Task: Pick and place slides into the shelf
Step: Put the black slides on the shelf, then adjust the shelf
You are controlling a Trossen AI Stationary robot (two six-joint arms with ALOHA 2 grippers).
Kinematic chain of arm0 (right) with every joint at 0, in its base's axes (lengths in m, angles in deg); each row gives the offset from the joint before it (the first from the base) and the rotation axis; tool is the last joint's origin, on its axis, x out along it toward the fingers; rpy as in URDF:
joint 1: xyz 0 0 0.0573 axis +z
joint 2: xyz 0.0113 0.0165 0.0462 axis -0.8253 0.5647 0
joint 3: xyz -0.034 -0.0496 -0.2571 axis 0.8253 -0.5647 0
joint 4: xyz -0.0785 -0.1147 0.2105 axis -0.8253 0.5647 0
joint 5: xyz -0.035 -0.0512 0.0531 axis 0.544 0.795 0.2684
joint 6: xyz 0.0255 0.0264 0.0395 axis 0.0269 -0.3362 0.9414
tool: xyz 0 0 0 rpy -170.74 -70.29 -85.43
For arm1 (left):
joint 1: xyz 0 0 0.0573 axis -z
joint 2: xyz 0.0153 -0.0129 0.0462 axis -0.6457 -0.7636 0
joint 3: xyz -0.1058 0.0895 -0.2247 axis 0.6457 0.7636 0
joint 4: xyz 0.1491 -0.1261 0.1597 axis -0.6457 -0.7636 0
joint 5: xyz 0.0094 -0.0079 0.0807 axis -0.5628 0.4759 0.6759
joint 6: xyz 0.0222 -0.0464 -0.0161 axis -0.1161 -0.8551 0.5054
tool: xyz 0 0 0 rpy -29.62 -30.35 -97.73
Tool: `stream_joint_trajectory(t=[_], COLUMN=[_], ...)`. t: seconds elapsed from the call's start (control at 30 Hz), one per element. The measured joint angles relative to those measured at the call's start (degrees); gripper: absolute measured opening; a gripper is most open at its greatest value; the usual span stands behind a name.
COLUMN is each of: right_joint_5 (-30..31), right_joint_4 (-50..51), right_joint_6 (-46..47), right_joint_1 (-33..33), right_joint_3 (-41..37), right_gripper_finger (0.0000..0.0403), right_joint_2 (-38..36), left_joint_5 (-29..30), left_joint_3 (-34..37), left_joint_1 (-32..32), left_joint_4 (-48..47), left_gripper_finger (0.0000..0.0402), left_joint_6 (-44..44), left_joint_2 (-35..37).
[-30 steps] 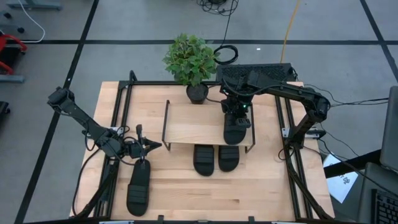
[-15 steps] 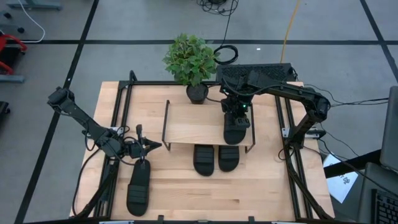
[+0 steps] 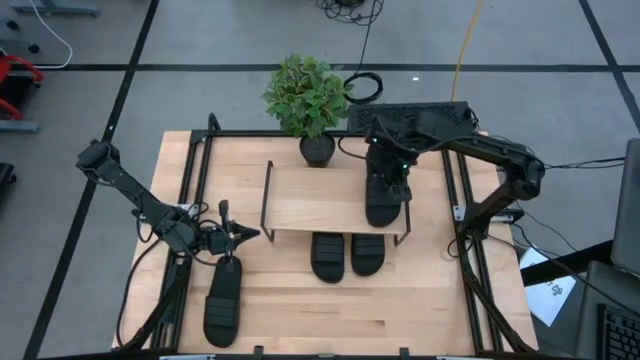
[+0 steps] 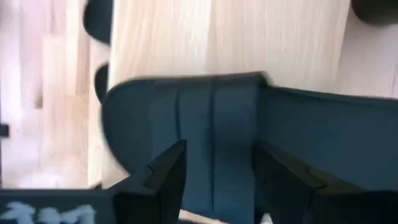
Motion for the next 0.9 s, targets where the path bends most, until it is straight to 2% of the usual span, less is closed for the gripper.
stream_joint_trajectory(t=[0.33, 0.4, 0.53, 0.6, 0.73, 0.9], right_joint_5=[0.0, 4.1, 17.9, 23.0, 24.6, 24.5], right_joint_4=[-3.7, -3.8, -4.8, -6.5, -7.7, -4.3], right_joint_6=[0.5, 0.5, -0.2, -0.3, -0.5, -0.5], right_joint_1=[1.2, 1.2, 1.1, 1.1, 1.1, 1.7], right_joint_3=[0.0, 0.0, 0.0, 0.0, 0.0, 0.0], right_gripper_finger=[0.0174, 0.0174, 0.0173, 0.0169, 0.0156, 0.0145], right_joint_2=[-0.2, -0.2, -0.6, -0.5, -0.5, -0.5], left_joint_5=[0.0, 0.0, 0.0, 0.0, 0.0, 0.0], left_joint_3=[0.0, 0.0, 0.0, 0.0, 0.0, 0.0], left_joint_1=[0.0, 0.0, 0.0, 0.0, 0.0, 0.0], left_joint_4=[0.3, 0.3, 0.3, 0.2, 0.2, -0.1], left_gripper_finger=[0.0019, 0.0019, 0.0019, 0.0019, 0.0019, 0.0019], left_joint_6=[0.0, 0.0, 0.0, 0.0, 0.0, 0.0], left_joint_2=[0.0, 0.0, 0.0, 0.0, 0.0, 0.0])
